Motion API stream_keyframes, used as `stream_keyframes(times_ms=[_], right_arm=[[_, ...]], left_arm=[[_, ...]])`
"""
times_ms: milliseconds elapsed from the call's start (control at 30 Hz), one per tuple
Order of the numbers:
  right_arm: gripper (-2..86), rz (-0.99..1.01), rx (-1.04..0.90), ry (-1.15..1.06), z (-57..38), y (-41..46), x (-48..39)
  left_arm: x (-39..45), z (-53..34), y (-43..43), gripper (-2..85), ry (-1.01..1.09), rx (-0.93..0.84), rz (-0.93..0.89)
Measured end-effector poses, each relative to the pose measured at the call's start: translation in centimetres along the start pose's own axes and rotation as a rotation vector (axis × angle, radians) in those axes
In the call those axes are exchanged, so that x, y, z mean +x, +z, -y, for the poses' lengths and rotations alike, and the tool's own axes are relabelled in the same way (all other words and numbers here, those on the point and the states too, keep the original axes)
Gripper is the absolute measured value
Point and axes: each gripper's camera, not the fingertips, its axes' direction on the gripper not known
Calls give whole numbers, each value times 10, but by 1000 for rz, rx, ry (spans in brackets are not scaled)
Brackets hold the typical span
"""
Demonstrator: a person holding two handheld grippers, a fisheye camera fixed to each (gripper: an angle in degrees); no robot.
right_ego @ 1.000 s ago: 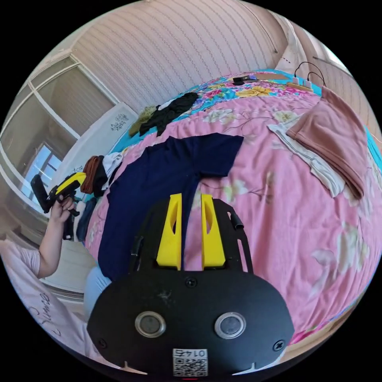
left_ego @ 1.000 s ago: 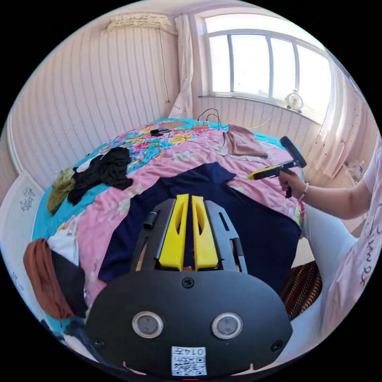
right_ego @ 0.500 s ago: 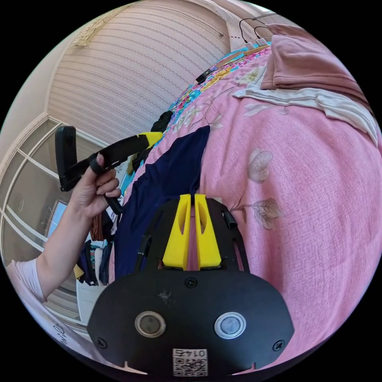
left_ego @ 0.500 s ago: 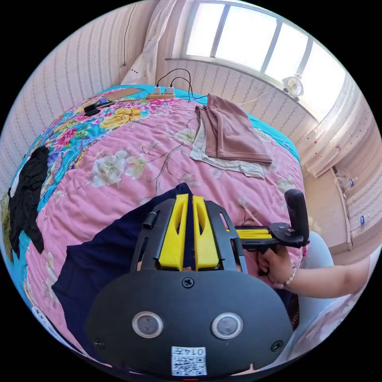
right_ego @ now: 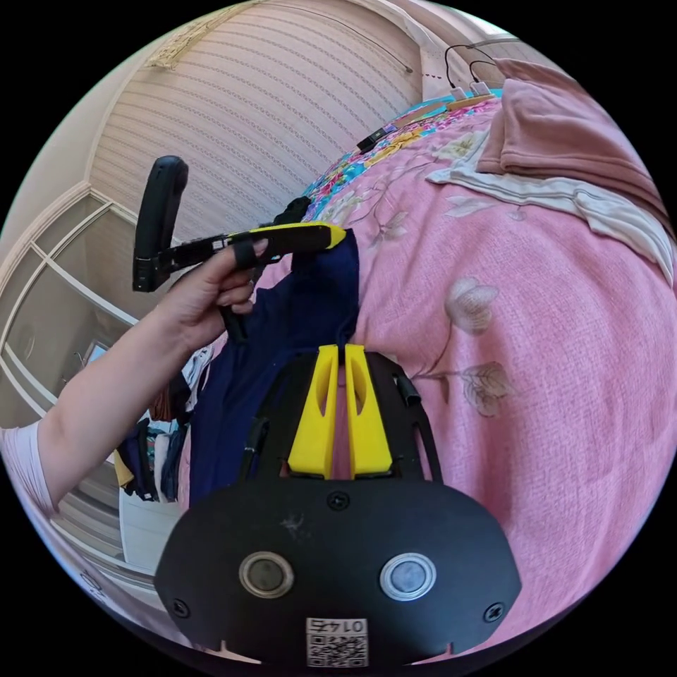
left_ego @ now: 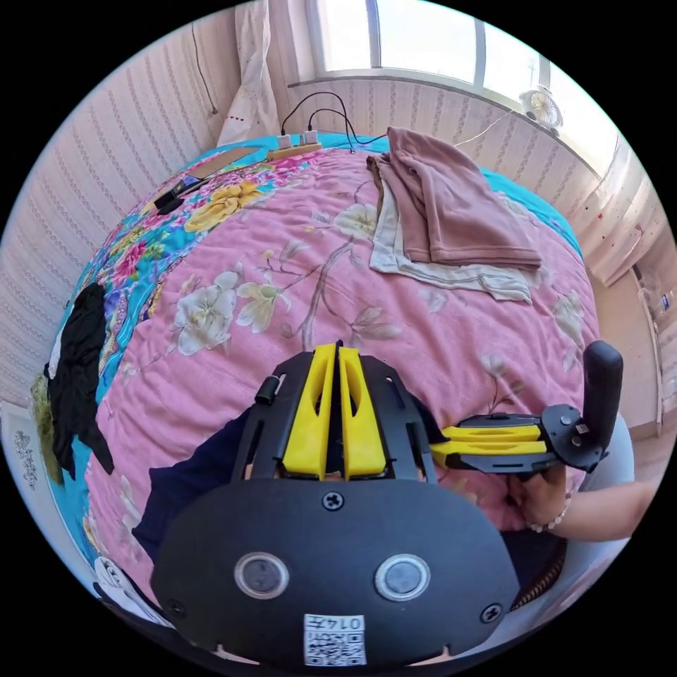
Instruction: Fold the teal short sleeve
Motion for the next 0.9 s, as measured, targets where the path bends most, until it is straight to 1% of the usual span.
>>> stream_keyframes(times_ms=[67,133,233,300,400,433,500,600,700,833,900], right_arm=[[8,28,1,3,0,-4,0],[8,56,22,-43,-2,-13,-10],[9,63,31,-169,-6,-26,-44],[10,53,-41,-279,-9,-22,-73],[13,36,-126,-382,-16,-9,-100],[13,33,-144,-401,-18,-6,-105],[17,26,-221,-460,-23,6,-119],[20,12,-282,-497,-28,14,-130],[24,8,-298,-501,-25,16,-133],[35,-27,-257,-486,-13,16,-135],[52,-94,-251,-459,-2,28,-137]], left_arm=[[-8,-11,-17,-9,-26,27,-11],[-14,-23,-36,-10,-46,68,-10],[-26,-54,-67,-10,-94,147,-13],[-35,-88,-85,-10,-137,186,-15],[-45,-133,-93,-9,-181,191,27],[-47,-143,-92,-9,-200,187,25],[-62,-181,-82,-8,-303,147,11],[-77,-216,-73,-4,-401,117,-27],[-88,-230,-75,1,-411,112,-68],[-105,-223,-81,2,-378,122,-82],[-122,-207,-76,3,-400,145,-64]])
